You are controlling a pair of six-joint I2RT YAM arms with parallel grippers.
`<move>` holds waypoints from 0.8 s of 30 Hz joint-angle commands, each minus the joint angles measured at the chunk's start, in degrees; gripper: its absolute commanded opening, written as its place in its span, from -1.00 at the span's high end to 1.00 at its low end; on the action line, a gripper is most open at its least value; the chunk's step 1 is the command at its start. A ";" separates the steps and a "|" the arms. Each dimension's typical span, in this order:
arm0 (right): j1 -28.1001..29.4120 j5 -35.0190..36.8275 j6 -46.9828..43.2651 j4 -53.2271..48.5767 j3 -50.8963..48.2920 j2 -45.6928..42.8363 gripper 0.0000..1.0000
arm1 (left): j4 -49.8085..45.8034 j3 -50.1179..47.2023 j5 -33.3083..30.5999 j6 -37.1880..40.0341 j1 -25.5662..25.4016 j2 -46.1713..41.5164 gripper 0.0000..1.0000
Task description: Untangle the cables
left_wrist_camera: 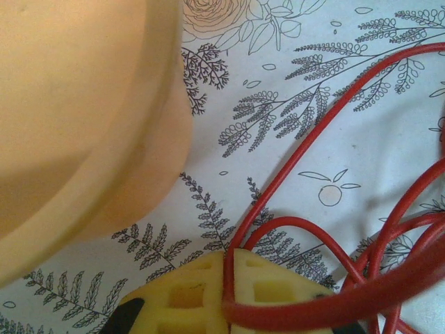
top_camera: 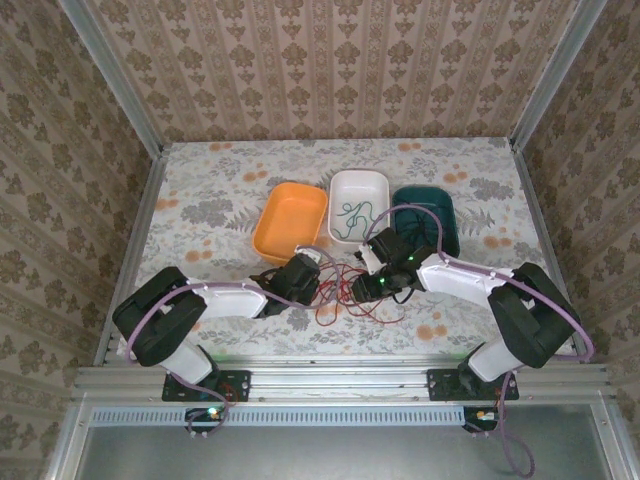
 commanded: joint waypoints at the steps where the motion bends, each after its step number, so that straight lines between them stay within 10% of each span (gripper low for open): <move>1: 0.07 -0.30 -0.45 1.27 1.70 1.43 0.56 | -3.10 0.70 -0.37 -0.41 -0.62 1.60 1.00; 16: -2.20 10.15 3.69 2.90 -1.86 -9.24 0.95 | -1.93 0.01 -0.12 -0.59 -0.76 4.45 1.00; 24: -9.01 2.83 7.54 6.26 -4.28 -17.82 0.98 | -0.77 -0.95 0.27 -1.09 -0.78 6.71 1.00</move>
